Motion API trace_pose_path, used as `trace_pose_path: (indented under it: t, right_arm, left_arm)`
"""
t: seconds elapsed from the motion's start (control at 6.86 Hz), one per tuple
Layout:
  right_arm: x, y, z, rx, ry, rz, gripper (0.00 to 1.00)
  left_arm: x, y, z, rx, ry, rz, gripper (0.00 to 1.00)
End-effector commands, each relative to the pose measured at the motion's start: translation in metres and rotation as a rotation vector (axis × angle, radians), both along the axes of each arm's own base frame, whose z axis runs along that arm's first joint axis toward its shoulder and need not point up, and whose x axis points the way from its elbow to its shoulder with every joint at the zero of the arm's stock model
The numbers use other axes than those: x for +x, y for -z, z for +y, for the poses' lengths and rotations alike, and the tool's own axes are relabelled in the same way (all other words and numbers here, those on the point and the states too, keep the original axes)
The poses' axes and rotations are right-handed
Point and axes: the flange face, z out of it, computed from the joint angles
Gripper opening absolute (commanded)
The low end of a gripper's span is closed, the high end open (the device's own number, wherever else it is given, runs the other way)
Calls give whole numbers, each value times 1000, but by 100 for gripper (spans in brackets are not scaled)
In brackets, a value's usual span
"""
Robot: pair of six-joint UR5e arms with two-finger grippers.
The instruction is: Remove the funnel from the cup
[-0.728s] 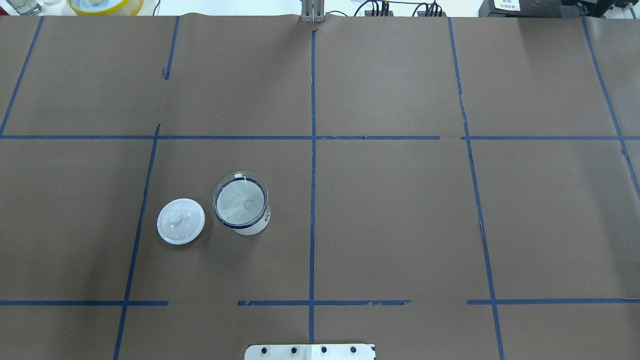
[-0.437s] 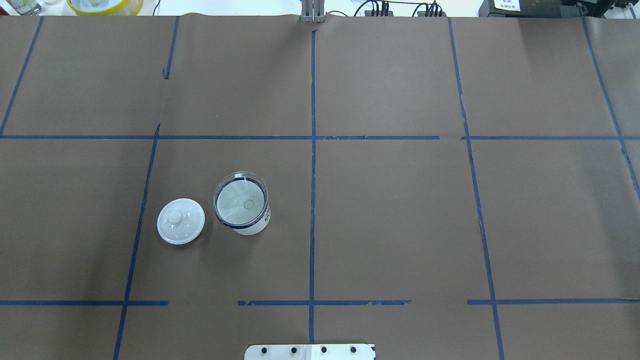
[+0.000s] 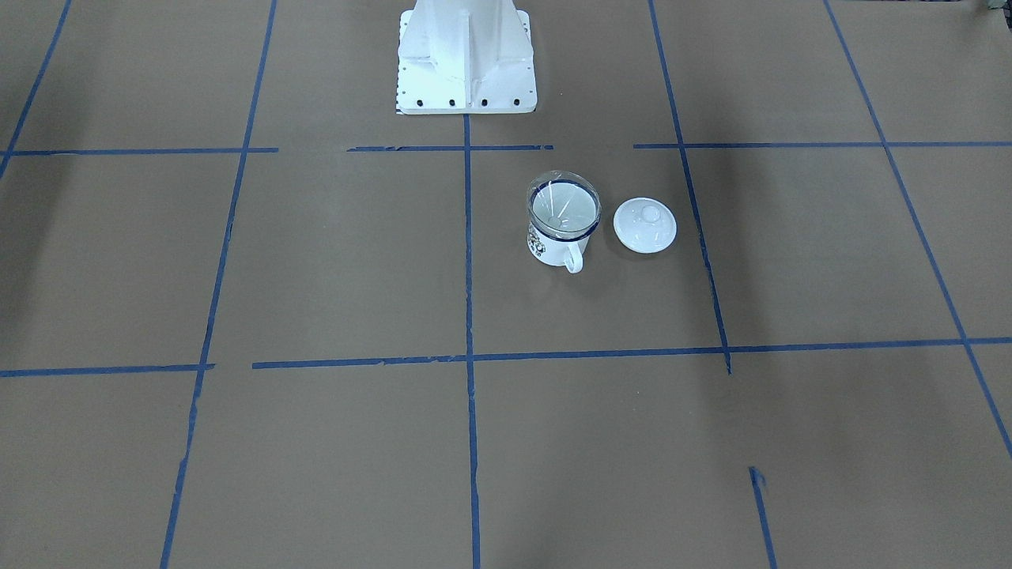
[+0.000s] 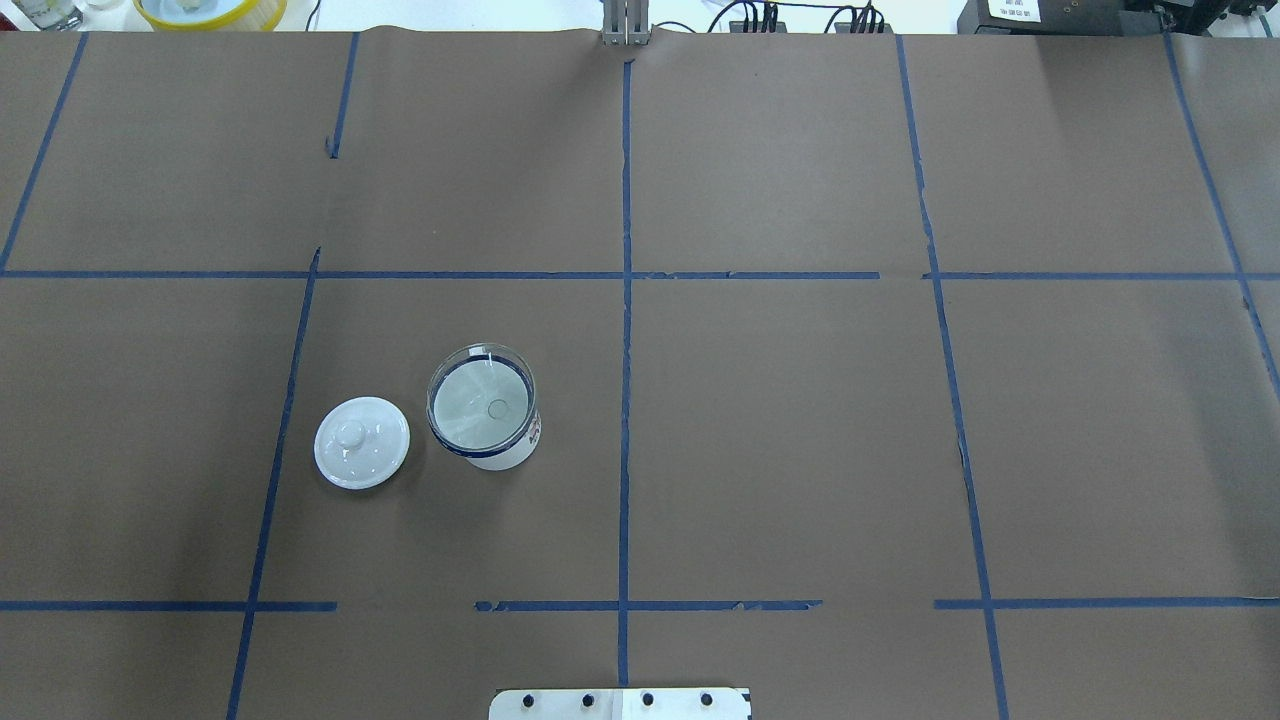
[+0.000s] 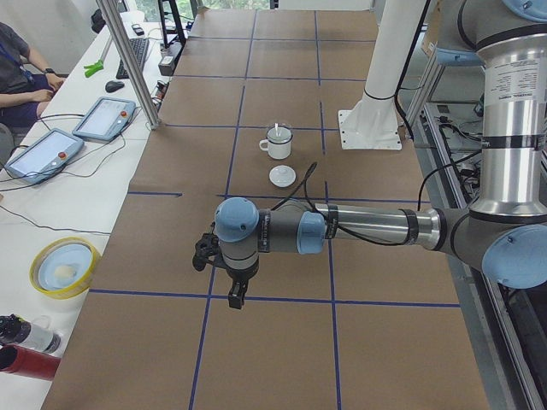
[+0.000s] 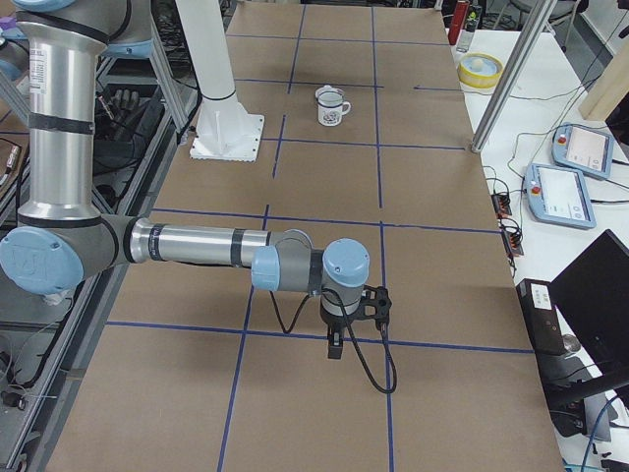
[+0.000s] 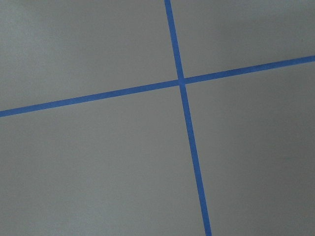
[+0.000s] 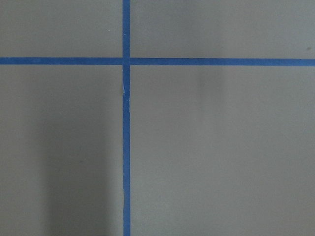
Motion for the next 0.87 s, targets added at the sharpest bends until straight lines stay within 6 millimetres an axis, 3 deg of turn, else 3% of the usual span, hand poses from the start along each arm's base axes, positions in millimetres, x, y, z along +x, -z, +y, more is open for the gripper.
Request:
trace_pose_path:
  t: [0.0,0.29,0.44,0.73]
  right_arm:
    - [0,0,0,-1,0,0,100]
    - [0,0,0,-1,0,0,100]
    - [0,0,0,1,0,0,100]
    - [0,0,0,1,0,0,100]
  left_arm:
    - [-2,50,-11,103,4,-13,100]
    - [-7,112,-49,261,12,-20,100]
    - [-9,127,-58,291,16,-26,100]
    - [-6,147,-57,185,190,59,100]
